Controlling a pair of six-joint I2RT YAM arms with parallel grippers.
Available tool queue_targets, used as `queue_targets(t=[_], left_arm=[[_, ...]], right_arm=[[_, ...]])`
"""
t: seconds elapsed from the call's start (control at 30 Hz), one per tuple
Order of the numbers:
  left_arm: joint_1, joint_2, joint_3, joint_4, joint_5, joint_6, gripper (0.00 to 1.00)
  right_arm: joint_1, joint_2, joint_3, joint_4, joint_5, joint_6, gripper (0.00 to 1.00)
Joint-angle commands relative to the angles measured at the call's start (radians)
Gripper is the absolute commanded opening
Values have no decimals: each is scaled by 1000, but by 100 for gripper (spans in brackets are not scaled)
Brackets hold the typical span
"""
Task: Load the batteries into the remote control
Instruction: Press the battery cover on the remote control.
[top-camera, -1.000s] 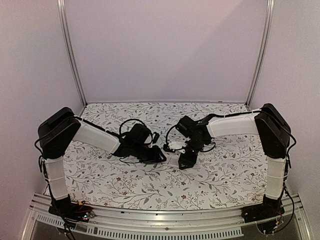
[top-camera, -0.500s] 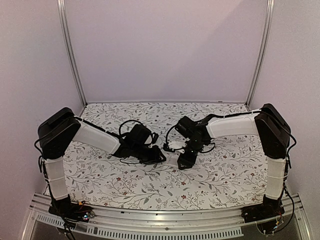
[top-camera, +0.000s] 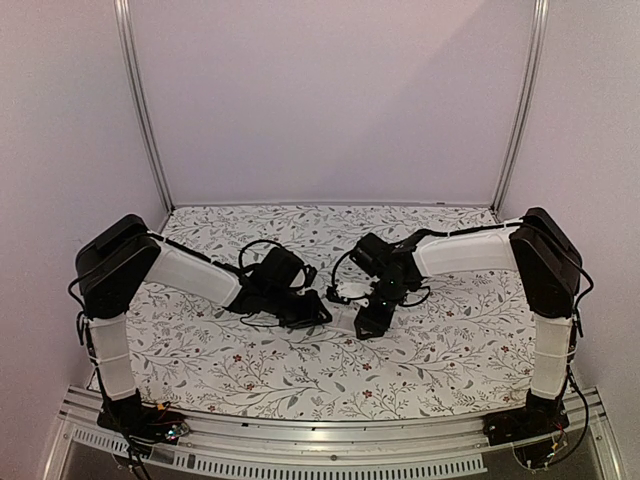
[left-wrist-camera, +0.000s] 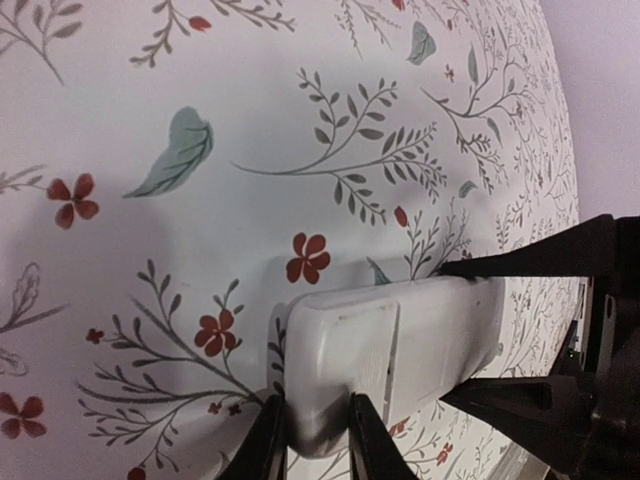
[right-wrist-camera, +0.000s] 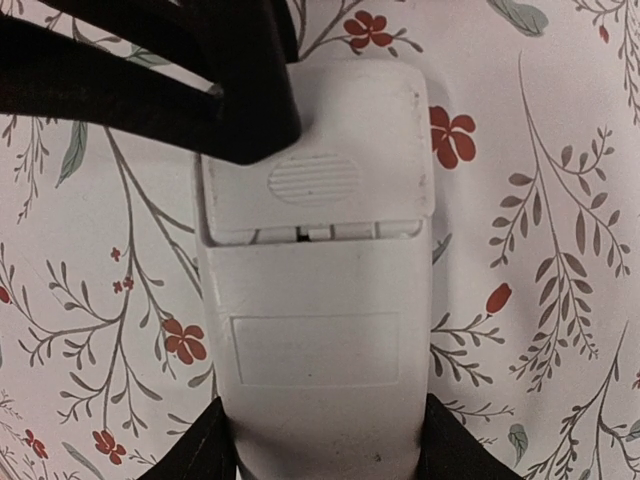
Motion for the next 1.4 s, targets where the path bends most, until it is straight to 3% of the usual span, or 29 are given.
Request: queue_targets(t=[0.0,0.5,0.93,1.37], left_arm=[[-28,53,-5,-178,-20,26,19],[-22,53,-37,-228,-48,-12,19],[-4,44,24,-337,29,42,17],[40,57,5,-334,113,75,14]], right_arm=[[20,42,-26,104,-5,38,28],[26,34,-51,139,19,59,23],[33,22,-79,168,68,34,22],[35,9,-101,195,65,0,21]])
